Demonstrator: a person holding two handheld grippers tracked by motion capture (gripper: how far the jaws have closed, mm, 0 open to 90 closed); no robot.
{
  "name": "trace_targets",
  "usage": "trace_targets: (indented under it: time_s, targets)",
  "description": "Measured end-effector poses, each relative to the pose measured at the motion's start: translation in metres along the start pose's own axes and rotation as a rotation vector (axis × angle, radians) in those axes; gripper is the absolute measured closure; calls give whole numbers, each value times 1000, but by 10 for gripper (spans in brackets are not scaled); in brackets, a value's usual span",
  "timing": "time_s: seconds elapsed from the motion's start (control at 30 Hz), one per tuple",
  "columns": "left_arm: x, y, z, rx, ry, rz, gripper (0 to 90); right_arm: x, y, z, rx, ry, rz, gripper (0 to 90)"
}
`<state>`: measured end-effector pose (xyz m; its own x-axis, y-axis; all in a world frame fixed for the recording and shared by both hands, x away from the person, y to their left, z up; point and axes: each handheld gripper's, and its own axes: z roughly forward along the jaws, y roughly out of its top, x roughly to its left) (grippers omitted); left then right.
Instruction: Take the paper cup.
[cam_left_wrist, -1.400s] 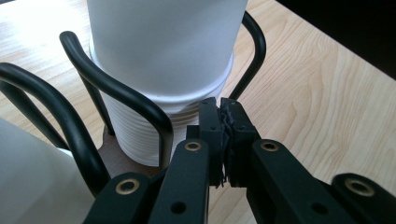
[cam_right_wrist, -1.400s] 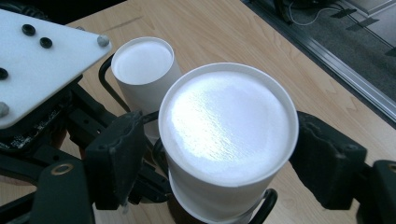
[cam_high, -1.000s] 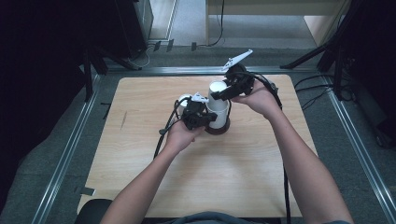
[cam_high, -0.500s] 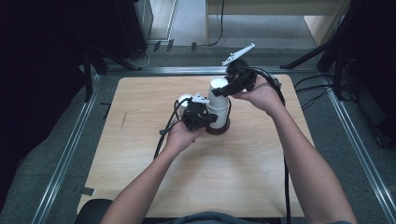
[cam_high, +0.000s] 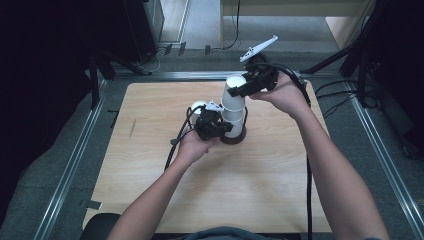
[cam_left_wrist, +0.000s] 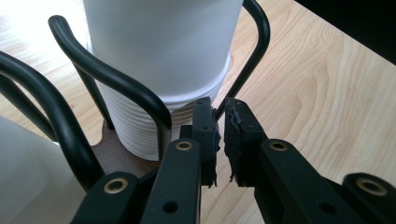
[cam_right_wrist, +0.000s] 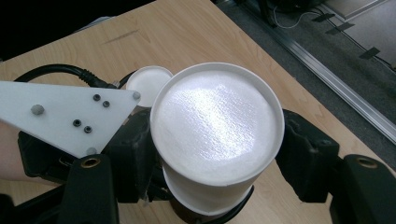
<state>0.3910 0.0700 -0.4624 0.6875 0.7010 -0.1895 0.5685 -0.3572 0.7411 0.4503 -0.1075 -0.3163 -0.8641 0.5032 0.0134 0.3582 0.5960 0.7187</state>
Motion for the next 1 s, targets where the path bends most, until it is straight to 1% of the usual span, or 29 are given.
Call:
trace_targets:
  time_s: [0.07, 0.1, 0.13, 0.17, 0.2, 0.27, 0.3, 0.33, 0.47, 0.53, 0.63, 0.67, 0.73, 0.77, 0.8, 0.83, 0.87, 0.9, 0.93, 1.0]
  targets:
    - [1, 0, 0, 2, -11, -6, 823, 0, 2, -4, -4, -3, -6, 340]
    - [0, 0, 0, 3, -9, -6, 816, 1, 3, -7, -9, -4, -4, 340]
    - [0, 0, 0, 5, -7, -3, 811, 1, 4, -11, -16, -11, -7, 340]
    - [0, -1, -1, 8, -10, -1, 804, 1, 6, -14, -22, -3, 4, 340]
    - [0, -1, -1, 9, -13, -1, 800, 2, 7, -17, -26, -4, 7, 340]
    - [0, -1, -2, 12, -22, 4, 796, 2, 9, -23, -26, -12, 3, 341]
    - [0, -1, -2, 12, -22, 4, 791, 2, 9, -23, -26, -12, 3, 341]
    - [0, -2, -4, 7, -35, 5, 786, 2, 10, -30, -28, -12, 5, 341]
    - [2, -3, -9, 10, -57, 11, 762, 2, 9, -41, -30, 9, 16, 341]
    - [2, -4, -12, 16, -67, 17, 742, 3, 7, -46, -19, 17, 20, 341]
    - [3, -6, -17, 26, -88, 25, 716, 6, 1, -53, -8, 27, 3, 341]
    - [3, -7, -19, 28, -99, 31, 714, 7, -1, -55, -12, 33, -5, 341]
    - [3, -9, -24, 21, -105, 42, 712, 10, -6, -60, -16, 49, -5, 341]
    - [4, -9, -27, 24, -120, 41, 705, 12, -9, -62, -18, 56, -10, 341]
    - [4, -9, -27, 24, -120, 41, 684, 12, -9, -62, -18, 56, -10, 341]
    - [4, -10, -30, 29, -126, 40, 684, 13, -12, -64, -18, 56, -20, 341]
    - [5, -12, -34, 27, -138, 44, 665, 18, -19, -67, -7, 64, -26, 341]
    - [5, -12, -34, 27, -138, 44, 664, 18, -19, -67, -7, 64, -26, 341]
    - [5, -13, -38, 24, -146, 51, 664, 19, -21, -68, -5, 62, -33, 341]
    - [5, -14, -44, 16, -173, 52, 642, 24, -30, -71, 0, 73, -37, 341]
